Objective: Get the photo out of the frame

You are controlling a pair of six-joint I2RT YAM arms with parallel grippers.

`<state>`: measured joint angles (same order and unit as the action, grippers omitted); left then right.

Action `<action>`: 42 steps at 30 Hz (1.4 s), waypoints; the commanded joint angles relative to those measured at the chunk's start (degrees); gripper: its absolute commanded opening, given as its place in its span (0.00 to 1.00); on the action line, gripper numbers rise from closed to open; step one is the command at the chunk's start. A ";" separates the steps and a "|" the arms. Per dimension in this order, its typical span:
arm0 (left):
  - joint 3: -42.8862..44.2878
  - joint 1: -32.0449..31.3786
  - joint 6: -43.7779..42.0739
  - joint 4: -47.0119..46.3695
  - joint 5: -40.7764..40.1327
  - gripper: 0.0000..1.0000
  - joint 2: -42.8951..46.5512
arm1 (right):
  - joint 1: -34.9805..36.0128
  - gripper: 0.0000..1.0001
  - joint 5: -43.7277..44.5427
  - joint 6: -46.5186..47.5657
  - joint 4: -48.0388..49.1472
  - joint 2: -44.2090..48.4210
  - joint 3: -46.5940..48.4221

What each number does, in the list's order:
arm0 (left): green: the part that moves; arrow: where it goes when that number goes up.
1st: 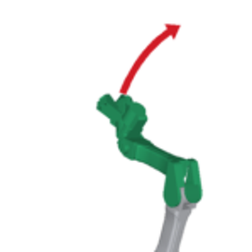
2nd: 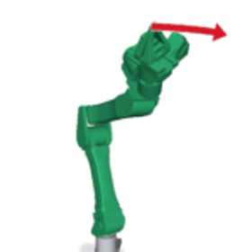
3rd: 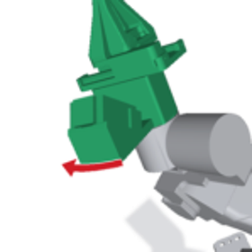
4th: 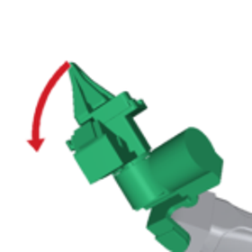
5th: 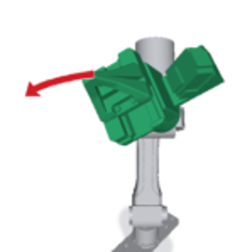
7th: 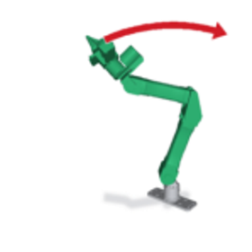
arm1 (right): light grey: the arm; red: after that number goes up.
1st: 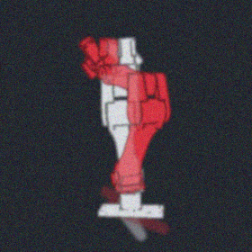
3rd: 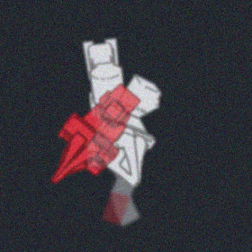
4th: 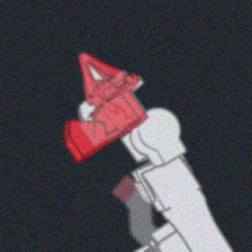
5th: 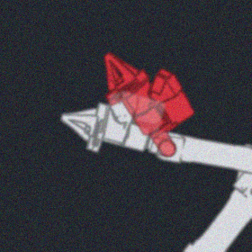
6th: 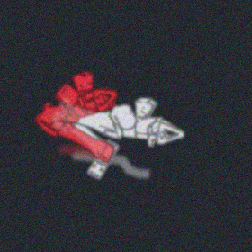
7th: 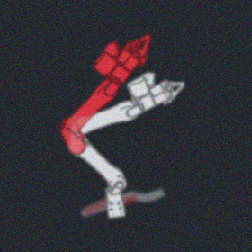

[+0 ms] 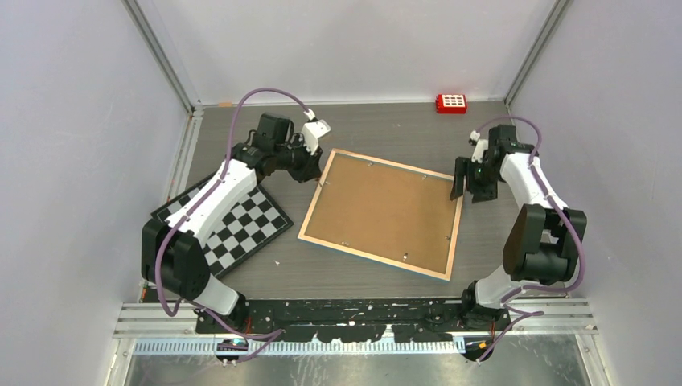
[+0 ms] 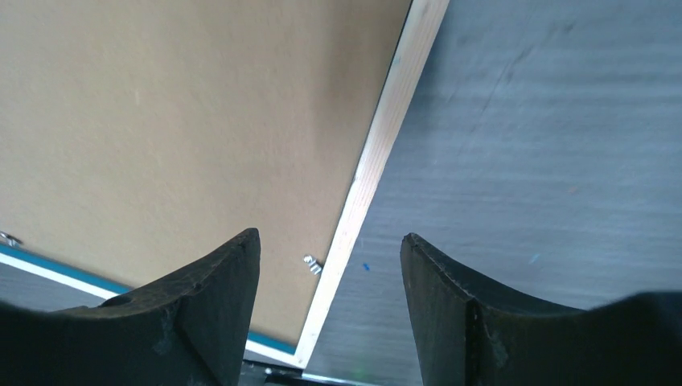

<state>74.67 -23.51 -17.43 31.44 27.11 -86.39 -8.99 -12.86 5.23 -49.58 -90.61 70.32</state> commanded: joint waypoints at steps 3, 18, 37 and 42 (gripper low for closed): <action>1.34 0.25 1.05 -4.22 -0.28 0.00 -0.30 | 0.60 0.68 2.79 -4.91 3.93 2.83 -5.58; 5.60 0.30 -0.39 2.23 -2.36 0.00 -3.95 | 0.58 0.35 2.39 -6.47 5.68 -14.61 -2.78; 11.61 -1.17 -17.69 -0.96 -3.18 0.00 -15.32 | 2.72 0.01 1.34 6.89 0.60 -24.79 11.71; 12.22 -2.62 -18.85 -3.18 -7.45 0.00 -17.87 | 2.83 0.01 0.62 6.14 0.99 -24.37 10.32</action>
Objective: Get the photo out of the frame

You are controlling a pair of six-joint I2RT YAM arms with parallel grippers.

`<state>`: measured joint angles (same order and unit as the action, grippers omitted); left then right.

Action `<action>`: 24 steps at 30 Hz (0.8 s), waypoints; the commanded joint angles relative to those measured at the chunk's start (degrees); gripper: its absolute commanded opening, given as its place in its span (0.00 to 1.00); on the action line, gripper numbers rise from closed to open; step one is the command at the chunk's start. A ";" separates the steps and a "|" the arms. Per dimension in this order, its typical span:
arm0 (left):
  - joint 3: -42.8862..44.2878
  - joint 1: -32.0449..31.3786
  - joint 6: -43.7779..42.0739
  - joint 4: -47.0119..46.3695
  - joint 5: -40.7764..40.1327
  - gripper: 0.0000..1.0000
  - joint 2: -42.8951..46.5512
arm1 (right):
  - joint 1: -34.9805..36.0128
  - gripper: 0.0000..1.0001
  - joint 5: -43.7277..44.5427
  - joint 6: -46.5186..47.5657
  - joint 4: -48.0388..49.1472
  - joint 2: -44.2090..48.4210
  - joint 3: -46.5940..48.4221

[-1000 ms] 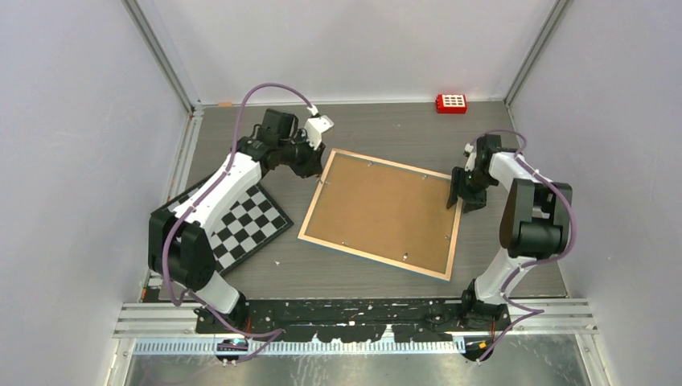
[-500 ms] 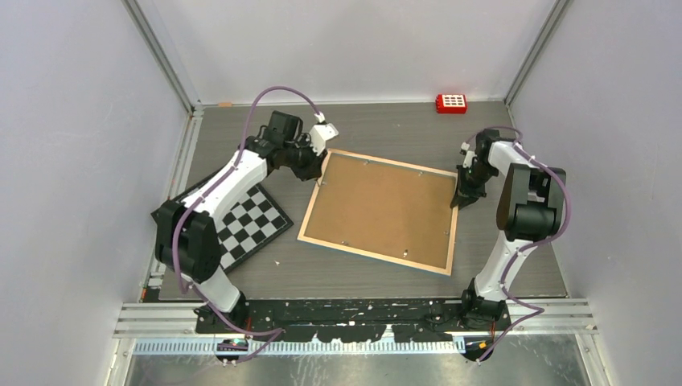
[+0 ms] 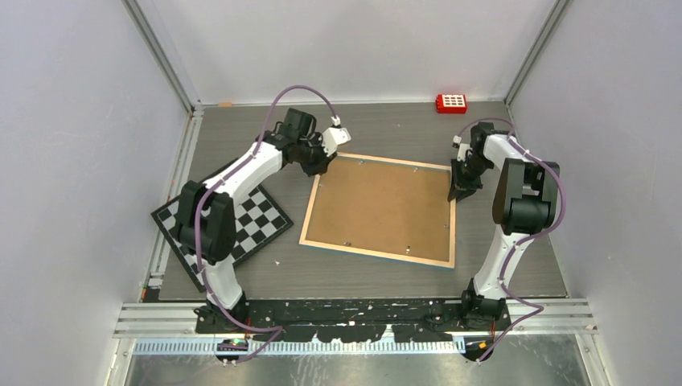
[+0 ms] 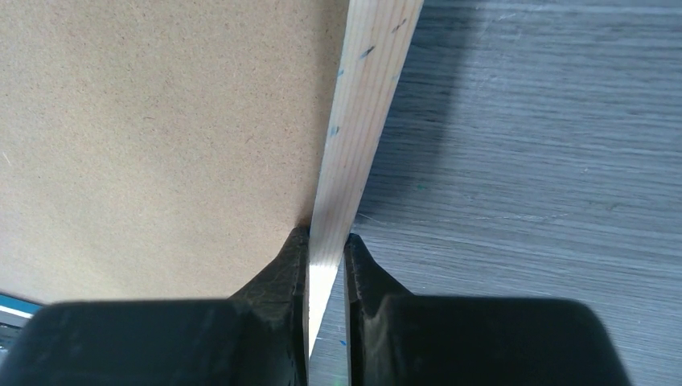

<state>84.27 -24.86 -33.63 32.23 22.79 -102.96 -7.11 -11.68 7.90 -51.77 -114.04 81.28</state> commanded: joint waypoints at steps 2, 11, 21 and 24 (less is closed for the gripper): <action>2.84 -1.58 -2.90 -4.63 -4.11 0.00 -2.06 | 0.93 0.01 -0.83 3.12 3.24 -0.70 -0.96; 3.84 -2.36 -4.50 -4.00 -7.47 0.00 -5.43 | 0.87 0.01 -1.44 2.29 3.29 0.01 -1.58; 2.17 -2.76 -5.43 2.76 -8.73 0.00 -3.46 | 0.87 0.01 -1.76 1.77 3.91 -0.20 -3.02; 2.09 -3.28 -3.68 6.05 -7.04 0.00 -2.92 | 0.87 0.01 -1.35 2.15 4.13 0.10 -3.90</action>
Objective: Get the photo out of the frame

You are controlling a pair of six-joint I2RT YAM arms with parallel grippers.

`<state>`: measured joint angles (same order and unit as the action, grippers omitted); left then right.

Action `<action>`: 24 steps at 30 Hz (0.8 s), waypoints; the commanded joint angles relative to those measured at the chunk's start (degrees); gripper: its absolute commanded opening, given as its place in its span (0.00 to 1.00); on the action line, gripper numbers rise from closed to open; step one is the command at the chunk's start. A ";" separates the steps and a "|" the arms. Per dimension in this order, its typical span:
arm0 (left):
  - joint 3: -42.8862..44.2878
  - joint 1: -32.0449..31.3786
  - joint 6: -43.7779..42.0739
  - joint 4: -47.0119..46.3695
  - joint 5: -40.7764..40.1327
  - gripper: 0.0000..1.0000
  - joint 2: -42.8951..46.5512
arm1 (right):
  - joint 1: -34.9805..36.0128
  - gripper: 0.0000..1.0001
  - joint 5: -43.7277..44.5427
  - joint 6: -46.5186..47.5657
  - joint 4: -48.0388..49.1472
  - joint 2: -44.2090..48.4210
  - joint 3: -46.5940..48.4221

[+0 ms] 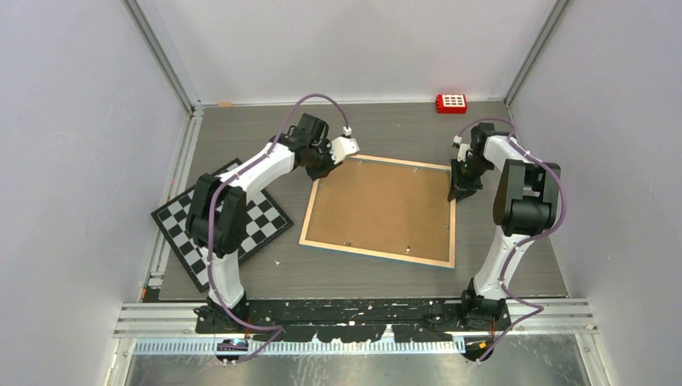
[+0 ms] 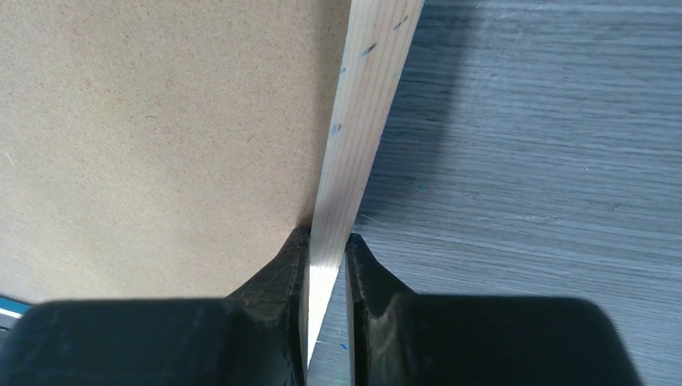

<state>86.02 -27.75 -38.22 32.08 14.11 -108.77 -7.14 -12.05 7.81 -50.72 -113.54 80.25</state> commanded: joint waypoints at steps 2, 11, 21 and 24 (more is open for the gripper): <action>0.42 -1.14 2.41 8.15 1.65 0.00 2.78 | 0.90 0.01 -0.72 2.29 3.67 0.01 -3.53; 0.02 -2.79 6.86 6.92 2.16 0.00 1.76 | 0.90 0.00 -1.91 2.01 4.01 -0.08 -4.10; -1.00 -2.82 15.68 -0.74 4.16 0.00 1.71 | 0.90 0.01 -2.71 2.36 3.50 -0.66 -4.05; -1.96 -2.84 17.51 -3.84 4.26 0.00 2.19 | 0.90 0.01 -2.84 2.42 3.30 -0.91 -3.92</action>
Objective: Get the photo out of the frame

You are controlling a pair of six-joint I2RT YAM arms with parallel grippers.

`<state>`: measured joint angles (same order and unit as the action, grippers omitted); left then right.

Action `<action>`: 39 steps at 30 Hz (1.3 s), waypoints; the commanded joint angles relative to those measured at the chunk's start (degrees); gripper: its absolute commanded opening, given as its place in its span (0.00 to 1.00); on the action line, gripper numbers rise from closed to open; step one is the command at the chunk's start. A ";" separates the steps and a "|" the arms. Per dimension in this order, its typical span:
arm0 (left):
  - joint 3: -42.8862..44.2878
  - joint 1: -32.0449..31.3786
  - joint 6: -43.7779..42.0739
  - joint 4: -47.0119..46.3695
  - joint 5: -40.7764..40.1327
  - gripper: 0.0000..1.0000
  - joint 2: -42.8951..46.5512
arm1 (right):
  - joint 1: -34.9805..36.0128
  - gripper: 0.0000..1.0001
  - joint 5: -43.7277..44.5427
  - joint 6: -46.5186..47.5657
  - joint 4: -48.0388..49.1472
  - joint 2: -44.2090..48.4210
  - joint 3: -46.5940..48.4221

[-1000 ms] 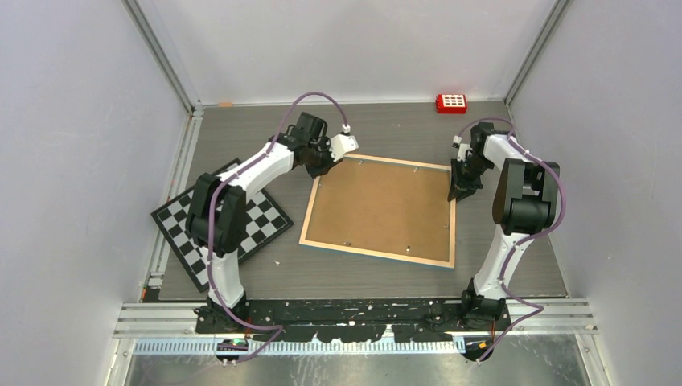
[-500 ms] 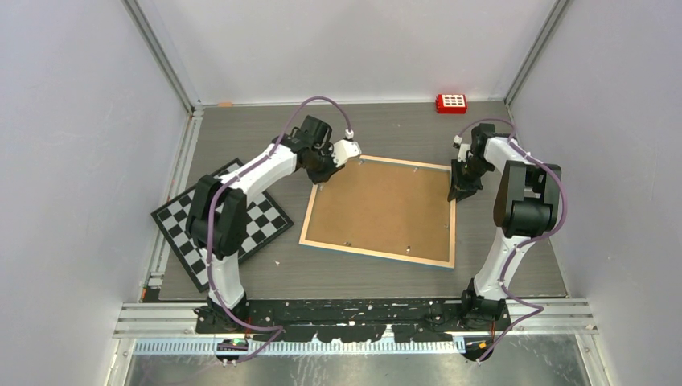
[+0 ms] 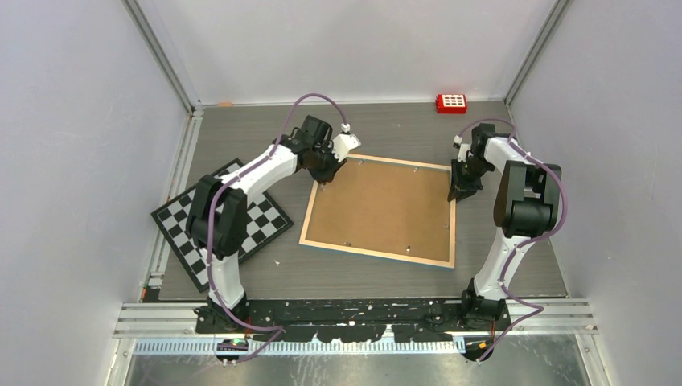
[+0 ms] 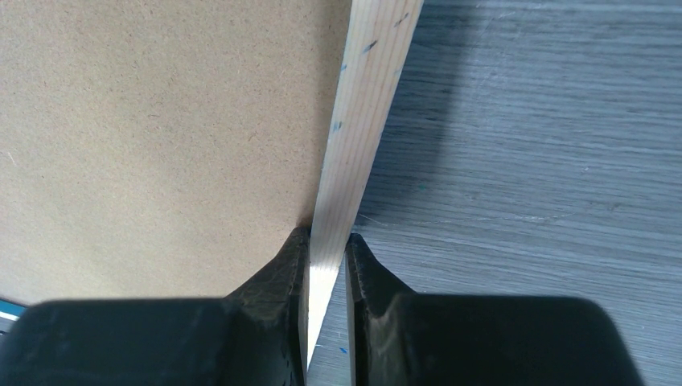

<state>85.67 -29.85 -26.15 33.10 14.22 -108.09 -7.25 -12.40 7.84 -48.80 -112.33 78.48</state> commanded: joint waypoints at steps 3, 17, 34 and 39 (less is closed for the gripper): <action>-2.20 -0.83 6.32 -7.45 4.12 0.00 1.87 | 1.01 0.00 -2.71 2.36 1.21 -2.41 -1.90; -3.40 0.06 9.32 -7.81 2.56 0.00 7.26 | 1.01 0.01 -2.36 2.54 0.89 -1.72 -2.43; -9.84 2.07 14.92 -17.42 -4.64 0.00 6.75 | 1.01 0.00 -2.10 1.45 0.74 -1.03 -2.98; -10.26 2.07 16.10 -19.16 -3.50 0.00 5.52 | 1.00 0.01 -1.62 1.39 0.54 -0.82 -3.16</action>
<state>75.92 -27.75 -11.75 19.18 9.65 -101.69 -7.35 -12.62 7.79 -48.42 -112.09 78.08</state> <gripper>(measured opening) 0.213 0.205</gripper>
